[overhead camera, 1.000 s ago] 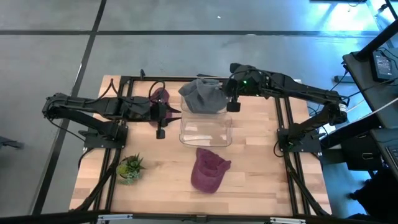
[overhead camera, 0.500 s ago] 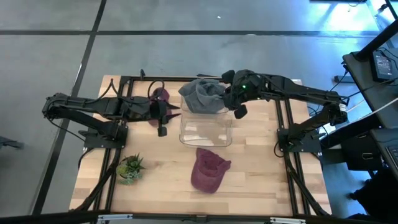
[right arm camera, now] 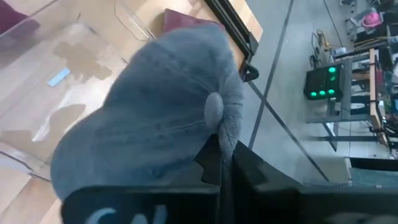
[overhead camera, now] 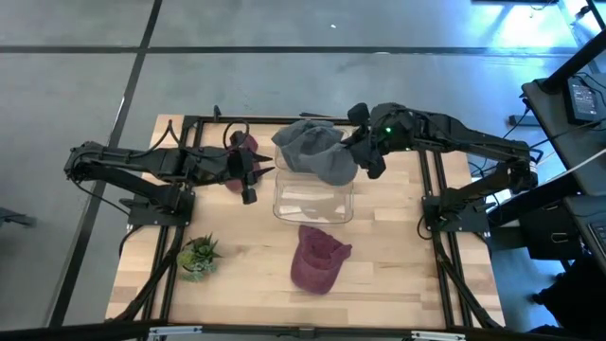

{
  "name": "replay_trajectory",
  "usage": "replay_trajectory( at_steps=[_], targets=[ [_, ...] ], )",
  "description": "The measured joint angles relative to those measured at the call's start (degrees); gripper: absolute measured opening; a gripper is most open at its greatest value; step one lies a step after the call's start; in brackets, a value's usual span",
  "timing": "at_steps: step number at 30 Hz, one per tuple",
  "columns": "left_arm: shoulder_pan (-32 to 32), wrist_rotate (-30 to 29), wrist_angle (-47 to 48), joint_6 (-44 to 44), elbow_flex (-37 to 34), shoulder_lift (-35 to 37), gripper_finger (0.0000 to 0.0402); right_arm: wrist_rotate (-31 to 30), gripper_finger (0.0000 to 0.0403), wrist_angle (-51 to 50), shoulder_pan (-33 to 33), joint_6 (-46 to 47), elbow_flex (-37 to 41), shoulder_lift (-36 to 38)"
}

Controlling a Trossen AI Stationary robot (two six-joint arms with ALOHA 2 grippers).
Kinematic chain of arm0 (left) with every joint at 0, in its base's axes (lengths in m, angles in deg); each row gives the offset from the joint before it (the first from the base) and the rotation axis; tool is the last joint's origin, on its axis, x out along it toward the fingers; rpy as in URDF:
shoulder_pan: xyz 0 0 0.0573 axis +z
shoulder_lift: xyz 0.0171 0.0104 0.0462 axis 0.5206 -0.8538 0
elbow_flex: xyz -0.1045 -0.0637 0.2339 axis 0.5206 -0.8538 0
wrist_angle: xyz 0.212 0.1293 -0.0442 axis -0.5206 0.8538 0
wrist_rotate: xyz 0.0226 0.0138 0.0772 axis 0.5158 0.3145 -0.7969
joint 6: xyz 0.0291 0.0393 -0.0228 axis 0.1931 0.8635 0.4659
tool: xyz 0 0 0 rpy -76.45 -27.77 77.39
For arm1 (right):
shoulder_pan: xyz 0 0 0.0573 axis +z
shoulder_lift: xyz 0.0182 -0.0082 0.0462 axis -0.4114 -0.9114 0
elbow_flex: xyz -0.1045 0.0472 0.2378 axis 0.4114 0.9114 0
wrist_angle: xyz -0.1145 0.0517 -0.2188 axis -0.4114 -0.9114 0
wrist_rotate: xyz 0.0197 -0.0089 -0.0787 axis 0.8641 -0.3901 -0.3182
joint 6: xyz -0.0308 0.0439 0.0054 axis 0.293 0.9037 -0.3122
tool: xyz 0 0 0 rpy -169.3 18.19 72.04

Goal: Pick & Place hat
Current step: Put the gray cap into the top transparent bin

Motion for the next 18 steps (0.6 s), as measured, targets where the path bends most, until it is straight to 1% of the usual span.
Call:
replay_trajectory(
  at_steps=[6, 9, 12, 15, 18],
  targets=[
    [0.0, 0.0, 0.0, -0.8, 0.0, 0.0, 0.0098, 0.0, 0.0006, 0.8, -0.1, -0.8, 0.0, -0.7],
    [0.0, 0.0, 0.0, -0.8, 0.0, 0.0, 0.0099, 0.0, 0.0005, 4.4, -0.2, -1.9, 0.6, -0.7],
    [0.0, 0.0, 0.0, -0.8, 0.0, 0.0, 0.0101, 0.0, 0.0005, 5.9, -0.2, -3.3, 1.3, -0.7],
    [0.0, 0.0, 0.0, -0.8, 0.0, 0.0, 0.0102, 0.0, 0.0005, 9.2, -0.2, -4.5, 3.5, -0.7],
    [0.0, 0.0, 0.0, -0.7, 0.0, 0.0, 0.0099, 0.2, 0.0005, 10.1, -1.1, -4.6, 5.8, -0.8]
  ],
)
